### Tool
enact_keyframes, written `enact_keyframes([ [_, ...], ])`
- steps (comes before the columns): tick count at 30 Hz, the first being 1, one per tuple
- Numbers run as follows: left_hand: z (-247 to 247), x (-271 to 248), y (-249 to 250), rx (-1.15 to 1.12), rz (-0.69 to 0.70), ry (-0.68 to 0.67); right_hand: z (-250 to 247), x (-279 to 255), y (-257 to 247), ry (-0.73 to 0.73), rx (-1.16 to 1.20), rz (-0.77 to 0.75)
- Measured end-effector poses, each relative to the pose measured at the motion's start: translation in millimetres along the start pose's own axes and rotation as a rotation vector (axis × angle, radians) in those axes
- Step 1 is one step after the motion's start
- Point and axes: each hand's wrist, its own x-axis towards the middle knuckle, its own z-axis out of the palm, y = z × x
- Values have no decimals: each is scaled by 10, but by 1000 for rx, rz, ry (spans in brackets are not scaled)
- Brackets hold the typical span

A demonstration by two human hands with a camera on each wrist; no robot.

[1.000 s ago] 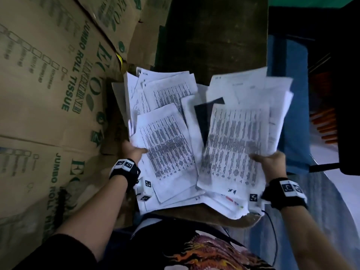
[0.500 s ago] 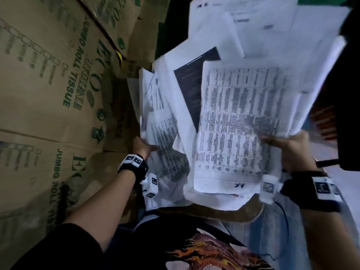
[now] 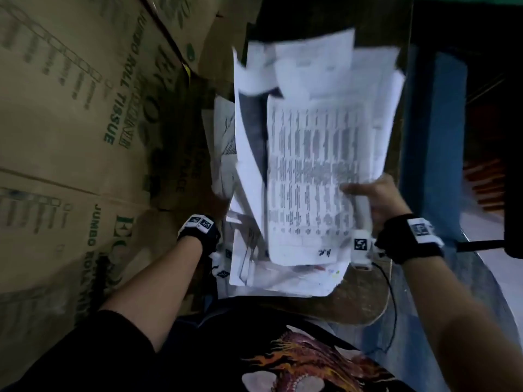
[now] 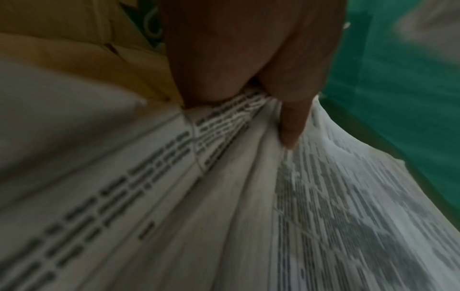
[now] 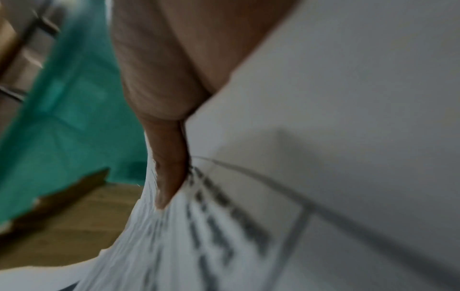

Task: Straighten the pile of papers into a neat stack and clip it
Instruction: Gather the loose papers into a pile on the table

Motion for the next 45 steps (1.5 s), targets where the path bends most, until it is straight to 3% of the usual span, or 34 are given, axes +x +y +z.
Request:
enact_keyframes([
  [2, 23, 181, -8, 32, -28, -28, 4, 175, 317, -4, -117, 87],
  [4, -6, 710, -269, -67, -96, -82, 47, 347, 539, -22, -251, 164],
  [7, -115, 1131, -415, -166, -112, -189, 17, 503, 730, 39, -397, 183],
  [11, -65, 599, -33, -107, -144, -194, 3, 578, 846, 231, -486, 108],
  [15, 159, 397, -3, 236, 12, -69, 416, 606, 884, 224, -613, 12],
  [18, 151, 449, -11, 281, -22, -45, 469, 671, 899, 223, -694, -2],
  [20, 117, 455, 4, 305, -13, -33, 311, 668, 870, 347, -735, 80],
  [22, 149, 412, 13, 364, 3, -24, 169, 626, 872, 447, -810, 276],
  [24, 220, 389, -14, 392, 26, -12, 172, 614, 939, 377, -757, 349],
  [27, 269, 401, -46, 368, 11, 6, 294, 663, 1009, 357, -511, 227],
  [29, 219, 434, -82, 285, -59, -27, 259, 653, 947, 374, -378, 232],
  [34, -17, 508, -66, 181, -191, -167, -31, 539, 760, 134, -392, 312],
  [37, 81, 437, 57, 317, -111, -213, 68, 571, 706, 109, -293, 240],
  [41, 305, 291, 154, 501, 104, -72, 262, 737, 709, 142, -463, 209],
  [45, 271, 272, 114, 404, 31, -68, 145, 765, 817, 190, -533, 248],
])
